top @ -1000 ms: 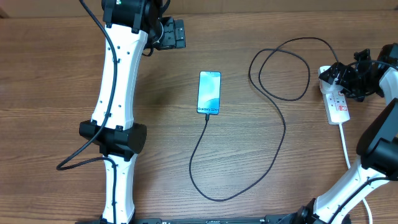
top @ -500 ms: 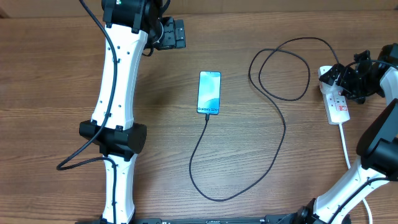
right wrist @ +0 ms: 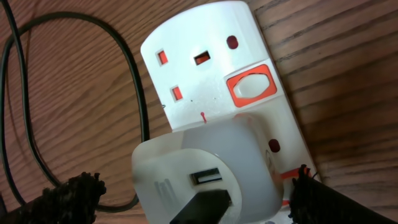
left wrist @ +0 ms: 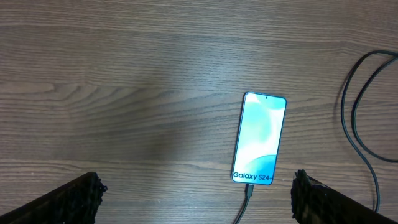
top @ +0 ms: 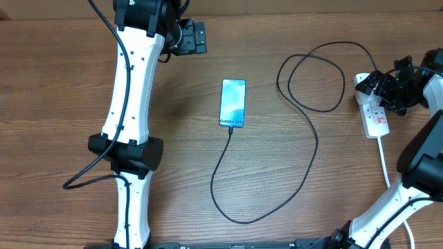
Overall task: Plug charger to phone and switch on socket
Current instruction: 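Lift the right gripper up off the power strip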
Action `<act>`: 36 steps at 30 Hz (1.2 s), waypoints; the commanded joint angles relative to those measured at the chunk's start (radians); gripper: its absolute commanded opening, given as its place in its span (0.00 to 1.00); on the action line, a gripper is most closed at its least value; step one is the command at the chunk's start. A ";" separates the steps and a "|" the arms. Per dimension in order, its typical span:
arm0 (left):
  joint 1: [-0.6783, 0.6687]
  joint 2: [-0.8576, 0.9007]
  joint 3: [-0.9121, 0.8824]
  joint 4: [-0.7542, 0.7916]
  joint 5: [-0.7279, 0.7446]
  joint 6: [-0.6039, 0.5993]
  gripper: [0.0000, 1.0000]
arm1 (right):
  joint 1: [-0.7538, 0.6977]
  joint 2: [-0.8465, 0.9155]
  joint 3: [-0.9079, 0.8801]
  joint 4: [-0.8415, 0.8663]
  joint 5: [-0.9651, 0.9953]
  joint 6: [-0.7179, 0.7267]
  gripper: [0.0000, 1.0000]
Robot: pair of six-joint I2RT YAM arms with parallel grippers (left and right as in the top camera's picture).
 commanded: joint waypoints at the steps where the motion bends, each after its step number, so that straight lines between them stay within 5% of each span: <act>1: -0.002 0.011 0.002 -0.002 -0.013 0.022 1.00 | 0.046 0.016 -0.019 -0.032 -0.077 0.021 1.00; 25: -0.002 0.011 0.002 -0.002 -0.013 0.022 1.00 | 0.043 0.006 -0.006 -0.022 0.048 0.094 1.00; 36: -0.002 0.011 0.002 -0.002 -0.013 0.022 0.99 | 0.023 -0.138 -0.006 -0.057 0.048 0.101 1.00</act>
